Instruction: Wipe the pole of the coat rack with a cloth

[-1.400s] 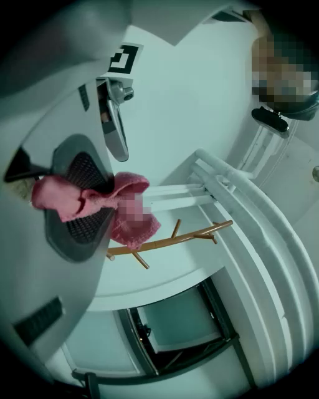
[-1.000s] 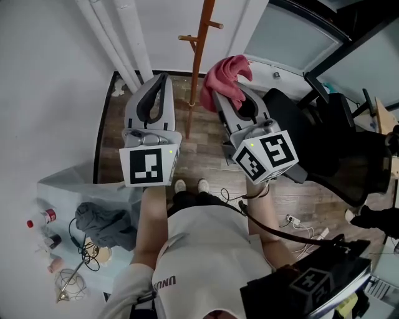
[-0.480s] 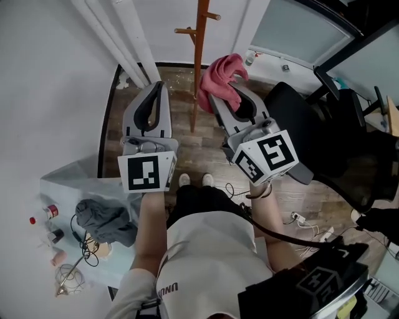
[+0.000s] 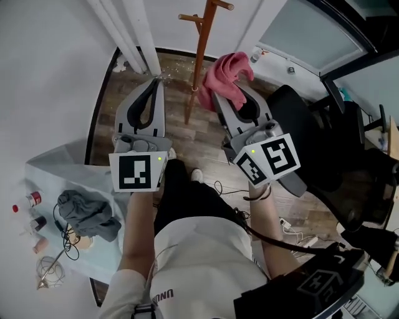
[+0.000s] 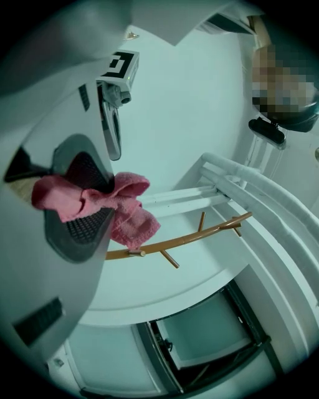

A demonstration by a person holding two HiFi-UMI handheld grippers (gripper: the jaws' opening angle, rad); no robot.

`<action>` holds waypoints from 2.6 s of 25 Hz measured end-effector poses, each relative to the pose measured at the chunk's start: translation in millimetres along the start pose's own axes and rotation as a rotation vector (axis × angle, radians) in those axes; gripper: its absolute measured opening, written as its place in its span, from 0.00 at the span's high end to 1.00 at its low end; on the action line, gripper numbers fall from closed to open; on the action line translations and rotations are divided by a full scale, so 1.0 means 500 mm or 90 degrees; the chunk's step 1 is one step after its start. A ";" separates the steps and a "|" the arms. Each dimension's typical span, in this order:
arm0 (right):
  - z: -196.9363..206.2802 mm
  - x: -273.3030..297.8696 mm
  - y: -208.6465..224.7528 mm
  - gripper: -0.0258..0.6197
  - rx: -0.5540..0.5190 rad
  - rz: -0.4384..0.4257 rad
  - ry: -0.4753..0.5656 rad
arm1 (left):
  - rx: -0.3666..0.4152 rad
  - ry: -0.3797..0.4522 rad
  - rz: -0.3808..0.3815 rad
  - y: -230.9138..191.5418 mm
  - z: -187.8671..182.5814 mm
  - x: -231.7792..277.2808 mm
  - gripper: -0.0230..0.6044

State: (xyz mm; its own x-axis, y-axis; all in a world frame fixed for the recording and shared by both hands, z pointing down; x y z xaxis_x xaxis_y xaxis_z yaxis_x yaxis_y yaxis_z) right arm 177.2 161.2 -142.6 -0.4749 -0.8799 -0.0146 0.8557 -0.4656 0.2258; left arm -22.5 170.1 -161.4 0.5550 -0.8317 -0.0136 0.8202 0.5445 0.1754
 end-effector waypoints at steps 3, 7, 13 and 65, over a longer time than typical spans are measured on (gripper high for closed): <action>0.017 0.019 0.004 0.82 -0.023 -0.015 -0.019 | -0.023 0.003 0.007 -0.013 0.025 0.014 0.95; 0.046 0.055 0.010 0.82 -0.036 -0.015 -0.037 | -0.027 0.005 0.016 -0.044 0.057 0.041 0.95; 0.105 0.113 0.039 0.82 0.016 0.011 -0.059 | -0.054 -0.020 0.025 -0.105 0.136 0.069 0.95; 0.967 0.367 0.284 0.82 -0.007 -0.014 -0.197 | -0.171 -0.056 0.065 -0.207 1.065 0.210 0.95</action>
State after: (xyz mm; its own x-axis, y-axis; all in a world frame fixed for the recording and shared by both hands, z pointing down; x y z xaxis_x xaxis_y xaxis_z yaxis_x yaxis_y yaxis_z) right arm 112.2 -20.7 357.8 -0.5317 -0.7997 0.2788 0.8460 -0.4866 0.2177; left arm -122.6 -31.4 343.2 0.6322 -0.7709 0.0777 0.7744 0.6255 -0.0952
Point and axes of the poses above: the fingertips, and each gripper's own axes: x forward along the fingers, y to its right, z out of its underside, the point moved 9 cm from there along -x, backward along the fingers, and after that the axes turned 10 degrees about z, right-handed, at the moved point
